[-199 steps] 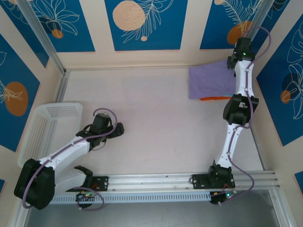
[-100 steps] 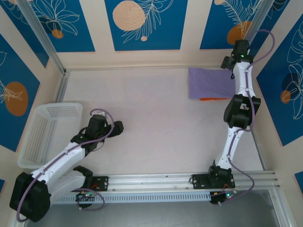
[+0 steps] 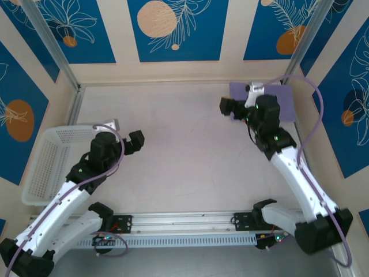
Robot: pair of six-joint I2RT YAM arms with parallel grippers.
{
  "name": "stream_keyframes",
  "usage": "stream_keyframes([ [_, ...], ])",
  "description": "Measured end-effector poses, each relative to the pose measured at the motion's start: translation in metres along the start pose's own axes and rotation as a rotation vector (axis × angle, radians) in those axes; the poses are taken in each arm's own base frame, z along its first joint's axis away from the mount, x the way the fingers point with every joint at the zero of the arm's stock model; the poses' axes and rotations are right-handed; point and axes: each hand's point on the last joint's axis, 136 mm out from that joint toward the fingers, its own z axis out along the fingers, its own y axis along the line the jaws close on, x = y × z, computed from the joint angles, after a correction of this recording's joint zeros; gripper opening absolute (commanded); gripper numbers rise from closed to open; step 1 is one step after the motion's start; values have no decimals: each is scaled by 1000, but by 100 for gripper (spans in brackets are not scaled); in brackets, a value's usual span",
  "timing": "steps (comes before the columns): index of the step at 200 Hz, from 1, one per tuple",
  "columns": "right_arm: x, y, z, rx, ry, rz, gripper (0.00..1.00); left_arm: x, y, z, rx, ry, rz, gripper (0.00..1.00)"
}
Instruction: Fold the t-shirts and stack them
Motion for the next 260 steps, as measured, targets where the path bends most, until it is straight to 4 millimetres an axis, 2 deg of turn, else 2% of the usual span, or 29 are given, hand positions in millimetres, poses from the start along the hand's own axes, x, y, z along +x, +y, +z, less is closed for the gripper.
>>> stream_keyframes([
  [19, 35, -3, -17, -39, -30, 0, 99, -22, -6, -6, 2, -69, 47, 100],
  [34, 64, -11, -19, -37, -24, -15, 99, -26, -6, -3, -7, -89, 86, 100],
  [50, 92, -18, -15, -29, -10, -62, 99, -27, -7, 9, -17, -110, 138, 100],
  [69, 128, -30, -4, -9, 28, -126, 99, -19, 4, 32, -87, -115, 187, 100],
  [88, 157, -49, 9, 48, 94, -136, 99, 10, 26, 59, -169, -89, 248, 100],
  [121, 166, -94, 20, 169, 114, -72, 99, 70, 68, 98, -304, 21, 391, 100],
  [136, 170, -109, 21, 200, 101, -40, 99, 81, 74, 109, -324, 50, 437, 100],
  [159, 189, -121, 25, 216, 128, 2, 99, 67, 67, 114, -306, -7, 469, 100],
  [179, 200, -123, 32, 211, 156, 6, 99, 50, 68, 115, -315, -53, 486, 100],
  [222, 197, -114, 43, 175, 128, -33, 99, 7, 127, 111, -458, -145, 366, 100],
  [260, 203, -118, 60, 180, 153, -62, 99, 9, 134, 121, -452, -139, 383, 100],
])
